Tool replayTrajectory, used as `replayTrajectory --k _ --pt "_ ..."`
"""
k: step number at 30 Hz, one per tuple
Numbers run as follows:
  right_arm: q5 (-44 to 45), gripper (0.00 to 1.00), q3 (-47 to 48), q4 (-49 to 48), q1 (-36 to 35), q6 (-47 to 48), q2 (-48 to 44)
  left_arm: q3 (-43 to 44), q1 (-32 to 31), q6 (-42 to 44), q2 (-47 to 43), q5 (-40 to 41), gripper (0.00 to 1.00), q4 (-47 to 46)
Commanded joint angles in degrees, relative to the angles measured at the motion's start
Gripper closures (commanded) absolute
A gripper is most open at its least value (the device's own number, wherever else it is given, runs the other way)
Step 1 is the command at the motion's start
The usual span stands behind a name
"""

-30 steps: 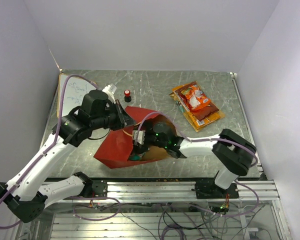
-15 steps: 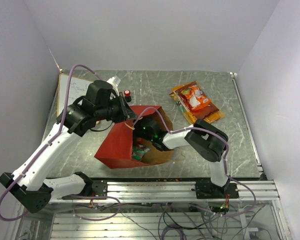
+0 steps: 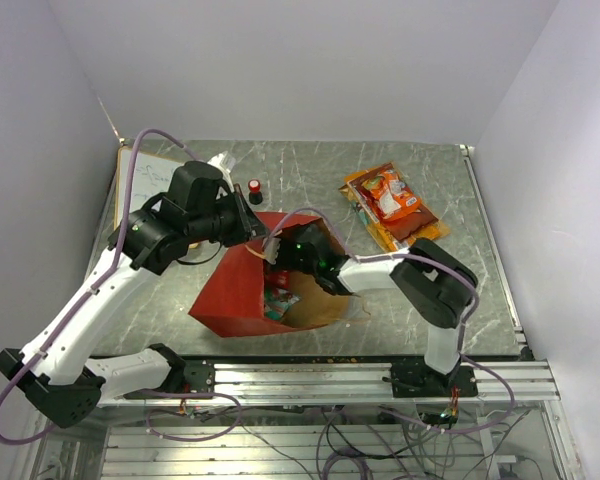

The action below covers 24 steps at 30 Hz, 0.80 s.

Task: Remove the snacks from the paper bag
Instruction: Take out the snack from the paper bag.

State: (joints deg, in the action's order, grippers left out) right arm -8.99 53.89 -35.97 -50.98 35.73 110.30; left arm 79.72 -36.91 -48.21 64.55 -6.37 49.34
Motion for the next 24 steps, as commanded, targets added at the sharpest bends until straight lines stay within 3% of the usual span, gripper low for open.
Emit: replayTrajectory --k 1,6,14,24 --pt "-3.70 1.00 -2.72 8.34 0.62 -1.73 -7.03 1.75 0.11 1.72 0.02 1.88 0.93 2.13" --pt "-9.40 1.00 -8.44 11.27 -1.68 -3.68 -16.21 2.16 0.35 2.24 1.15 0.79 0.93 -0.04" --pt "-5.94 1.00 -15.70 16.90 -2.95 -10.20 -32.68 -0.63 0.73 1.90 0.19 -0.18 0.93 -3.20" --pt "2.30 1.00 -14.42 31.23 -3.04 -11.04 -50.97 -3.20 1.06 1.04 -0.76 -1.95 0.93 -6.36"
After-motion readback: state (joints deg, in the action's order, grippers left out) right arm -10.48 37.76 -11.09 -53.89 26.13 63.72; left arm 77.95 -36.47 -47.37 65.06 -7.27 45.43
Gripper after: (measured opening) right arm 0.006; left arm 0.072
